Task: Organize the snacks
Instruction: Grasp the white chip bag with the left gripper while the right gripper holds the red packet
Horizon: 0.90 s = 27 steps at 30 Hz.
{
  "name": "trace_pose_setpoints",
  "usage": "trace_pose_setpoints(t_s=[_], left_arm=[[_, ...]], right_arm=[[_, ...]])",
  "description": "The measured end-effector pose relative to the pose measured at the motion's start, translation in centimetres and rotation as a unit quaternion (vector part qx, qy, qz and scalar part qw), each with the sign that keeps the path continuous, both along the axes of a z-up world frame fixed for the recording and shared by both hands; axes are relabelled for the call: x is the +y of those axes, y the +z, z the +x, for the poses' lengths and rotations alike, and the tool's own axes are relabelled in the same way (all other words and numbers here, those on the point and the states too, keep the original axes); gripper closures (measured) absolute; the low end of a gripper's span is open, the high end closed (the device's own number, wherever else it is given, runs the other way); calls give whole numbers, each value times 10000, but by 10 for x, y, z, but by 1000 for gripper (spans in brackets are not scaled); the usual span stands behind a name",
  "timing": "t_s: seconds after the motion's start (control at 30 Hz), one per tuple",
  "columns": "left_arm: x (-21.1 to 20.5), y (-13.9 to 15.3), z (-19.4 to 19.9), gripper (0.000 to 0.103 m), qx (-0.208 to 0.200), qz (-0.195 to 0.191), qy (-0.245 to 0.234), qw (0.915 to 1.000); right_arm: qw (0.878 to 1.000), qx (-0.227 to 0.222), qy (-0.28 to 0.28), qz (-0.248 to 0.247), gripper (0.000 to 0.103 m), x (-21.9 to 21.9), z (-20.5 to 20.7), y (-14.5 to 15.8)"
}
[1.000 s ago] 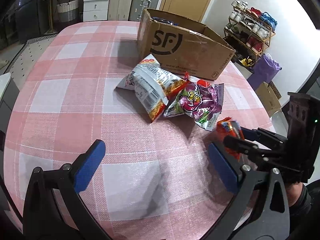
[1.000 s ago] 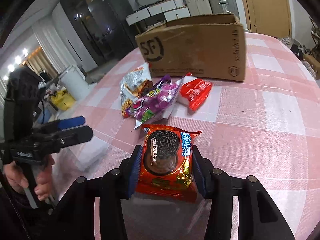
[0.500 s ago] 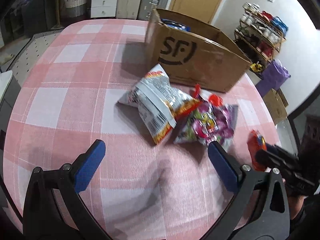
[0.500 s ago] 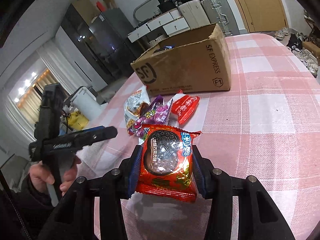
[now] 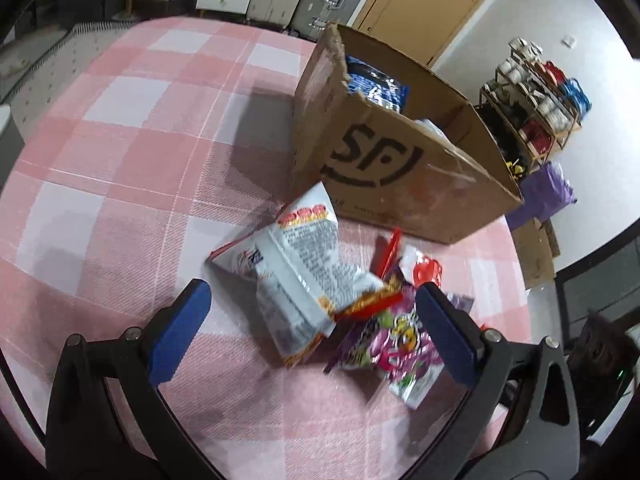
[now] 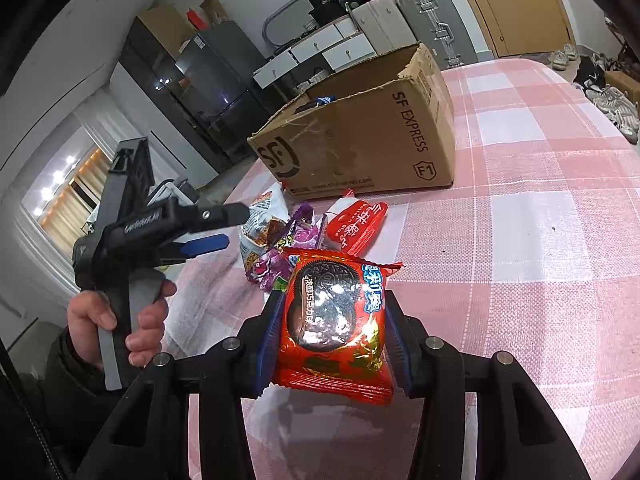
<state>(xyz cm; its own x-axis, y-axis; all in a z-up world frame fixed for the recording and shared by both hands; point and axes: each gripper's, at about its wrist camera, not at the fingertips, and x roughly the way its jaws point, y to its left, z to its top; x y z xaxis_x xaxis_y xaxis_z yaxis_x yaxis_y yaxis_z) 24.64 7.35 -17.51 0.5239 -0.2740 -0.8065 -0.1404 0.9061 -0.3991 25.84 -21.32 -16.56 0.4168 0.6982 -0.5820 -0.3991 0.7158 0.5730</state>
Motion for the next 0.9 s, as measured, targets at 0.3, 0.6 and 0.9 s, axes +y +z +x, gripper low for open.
trace_pose_setpoints(t_s=[0.3, 0.6, 0.9], left_arm=[[11, -25, 25, 2, 448, -457, 283, 9975], [7, -28, 34, 64, 396, -349, -25, 9986], [-2, -15, 17, 66, 96, 92, -243, 9996]], right_arm=[[10000, 73, 7, 30, 56, -1, 8, -2], [9998, 162, 82, 0, 56, 3, 14, -5], [9998, 156, 86, -121, 56, 4, 13, -1]])
